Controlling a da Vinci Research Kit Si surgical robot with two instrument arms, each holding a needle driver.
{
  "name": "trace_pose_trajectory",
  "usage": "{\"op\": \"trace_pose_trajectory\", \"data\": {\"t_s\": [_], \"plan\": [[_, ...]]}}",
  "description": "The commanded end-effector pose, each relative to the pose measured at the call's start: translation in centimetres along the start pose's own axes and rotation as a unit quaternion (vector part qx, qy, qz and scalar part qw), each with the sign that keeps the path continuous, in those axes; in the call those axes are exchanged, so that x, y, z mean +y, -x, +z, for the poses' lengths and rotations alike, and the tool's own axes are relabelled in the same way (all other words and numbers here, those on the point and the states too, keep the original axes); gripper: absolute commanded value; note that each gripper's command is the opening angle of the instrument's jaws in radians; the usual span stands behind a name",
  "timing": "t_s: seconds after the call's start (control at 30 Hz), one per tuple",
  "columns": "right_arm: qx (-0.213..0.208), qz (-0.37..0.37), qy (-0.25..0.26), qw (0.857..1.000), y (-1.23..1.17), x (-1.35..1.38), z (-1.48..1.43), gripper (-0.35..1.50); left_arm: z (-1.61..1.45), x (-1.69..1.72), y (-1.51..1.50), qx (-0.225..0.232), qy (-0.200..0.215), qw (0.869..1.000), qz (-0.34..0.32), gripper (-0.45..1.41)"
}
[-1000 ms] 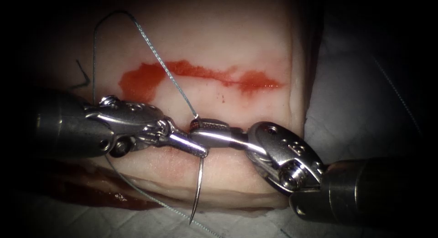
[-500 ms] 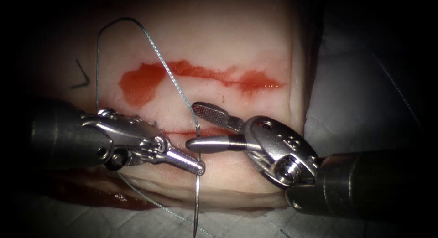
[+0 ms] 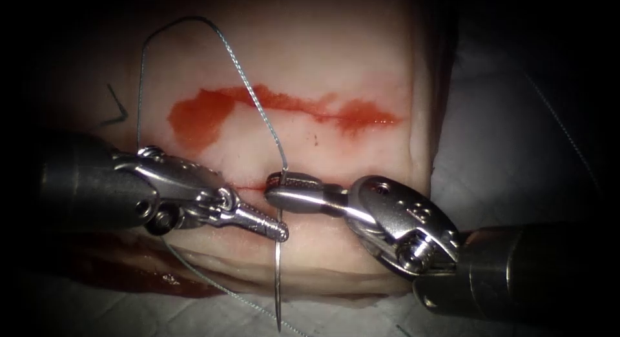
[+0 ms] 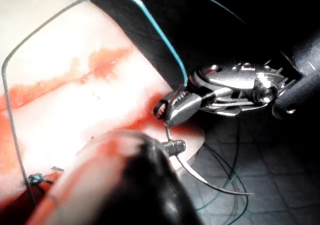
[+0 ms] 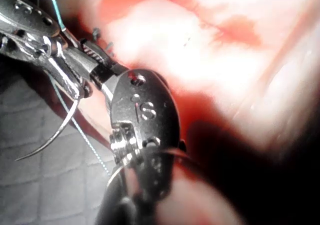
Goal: Wound Closure
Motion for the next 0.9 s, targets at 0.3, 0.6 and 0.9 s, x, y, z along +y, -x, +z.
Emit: {"op": "trace_pose_trajectory", "data": {"t_s": [0.3,0.6,0.9], "plan": [[-0.012,-0.041,-0.033,0.999,0.09,-0.04,0.05,-0.35,-0.32,-0.10,0.33,-0.081,-0.042,0.992,0.092,1.20],[-0.090,-0.280,-0.034,0.955,0.36,-0.45,0.05,-0.35,-1.34,-0.70,0.44,-0.109,-0.067,0.984,0.124,0.88],[-0.141,-0.410,-0.110,0.894,0.41,-0.53,0.26,-0.35,-1.79,-0.88,0.45,-0.139,0.029,0.982,0.125,0.78]]}}
